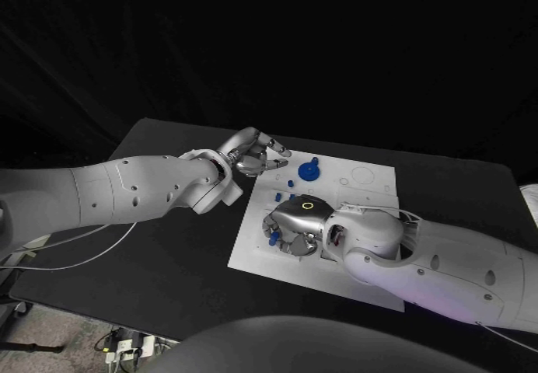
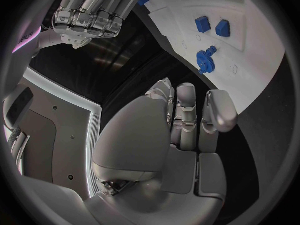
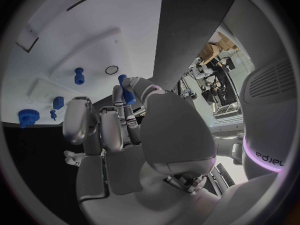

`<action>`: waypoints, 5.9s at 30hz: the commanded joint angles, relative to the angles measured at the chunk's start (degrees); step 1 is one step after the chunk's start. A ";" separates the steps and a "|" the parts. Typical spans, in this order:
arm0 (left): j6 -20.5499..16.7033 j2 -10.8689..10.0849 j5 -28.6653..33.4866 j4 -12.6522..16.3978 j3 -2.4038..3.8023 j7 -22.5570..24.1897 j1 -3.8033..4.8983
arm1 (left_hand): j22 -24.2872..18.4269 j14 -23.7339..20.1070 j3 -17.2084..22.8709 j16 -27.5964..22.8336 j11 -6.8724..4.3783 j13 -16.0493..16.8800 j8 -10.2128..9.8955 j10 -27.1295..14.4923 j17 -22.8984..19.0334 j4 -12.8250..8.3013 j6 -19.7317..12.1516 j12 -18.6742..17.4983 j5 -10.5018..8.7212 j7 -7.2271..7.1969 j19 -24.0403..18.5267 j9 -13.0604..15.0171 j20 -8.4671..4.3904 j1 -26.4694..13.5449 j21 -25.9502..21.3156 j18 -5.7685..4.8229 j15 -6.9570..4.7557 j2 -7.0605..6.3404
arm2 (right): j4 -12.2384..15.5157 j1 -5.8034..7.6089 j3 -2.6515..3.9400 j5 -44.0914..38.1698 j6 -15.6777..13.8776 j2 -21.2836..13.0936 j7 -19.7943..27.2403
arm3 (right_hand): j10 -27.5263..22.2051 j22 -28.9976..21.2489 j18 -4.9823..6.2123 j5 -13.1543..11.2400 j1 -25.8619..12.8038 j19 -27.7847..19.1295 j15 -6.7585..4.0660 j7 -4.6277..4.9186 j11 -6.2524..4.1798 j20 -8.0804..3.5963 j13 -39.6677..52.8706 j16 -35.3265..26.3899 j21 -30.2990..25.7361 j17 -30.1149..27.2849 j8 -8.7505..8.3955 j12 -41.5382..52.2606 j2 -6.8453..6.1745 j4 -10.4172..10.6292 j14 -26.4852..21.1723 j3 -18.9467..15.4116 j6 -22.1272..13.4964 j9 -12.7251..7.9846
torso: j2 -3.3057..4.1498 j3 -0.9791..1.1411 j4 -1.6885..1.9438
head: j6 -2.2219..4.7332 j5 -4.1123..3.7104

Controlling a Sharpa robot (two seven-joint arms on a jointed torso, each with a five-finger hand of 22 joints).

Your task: Assemble the parts on the task board

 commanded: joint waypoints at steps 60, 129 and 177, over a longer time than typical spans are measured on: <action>1.42 0.44 -0.11 -0.46 0.04 -0.56 0.00 | 8.13 -0.49 0.54 -0.41 0.64 -0.10 -0.26 -0.10 -0.28 0.00 -0.10 0.13 0.25 0.40 -0.53 -0.12 0.13 0.66 -0.67 1.07 0.14 -0.01 | -0.27 -1.38 -0.11 -7.27 0.29 -1.01 -2.21 | -1.49 8.39 -0.04 -7.60 -2.26 -1.63 0.31 -1.04 0.34 0.04 -0.08 -0.92 -2.39 -3.12 -7.27 -2.83 -1.20 -0.75 -1.49 1.18 -4.17 -3.74 | -0.05 0.03 0.05 | 0.00 0.53; -2.83 -1.34 2.54 1.56 0.05 6.76 -0.92 | 8.19 -0.44 0.59 0.06 0.83 0.14 0.16 1.38 0.03 0.12 0.51 1.13 0.62 0.36 -0.50 0.01 0.37 0.06 -0.80 1.05 0.36 0.55 | 2.58 9.65 -1.11 32.51 27.42 -20.96 -30.36 | 42.68 12.40 -3.03 -30.76 -29.99 8.54 -4.69 -5.48 -5.37 -4.60 59.22 6.95 10.02 20.14 -7.02 51.41 5.95 17.92 10.25 -21.51 17.14 -9.87 | -0.58 -1.32 -1.93 | 0.00 -8.13; -1.01 -0.11 2.32 0.67 0.04 3.12 -0.91 | 8.14 -0.62 0.51 -0.06 0.92 0.09 0.30 1.47 -0.32 0.08 0.73 1.28 0.63 0.24 -0.59 0.08 0.42 0.04 -1.10 1.09 0.43 0.34 | -6.89 9.96 -1.08 45.99 29.06 -11.69 -33.01 | 42.68 10.63 -1.76 -21.29 -26.82 5.16 -3.67 -4.53 -4.63 -3.68 59.22 6.95 5.11 20.14 -11.86 51.41 6.27 14.61 10.25 -19.75 16.59 -11.54 | -0.61 -1.47 -1.68 | 0.00 -7.91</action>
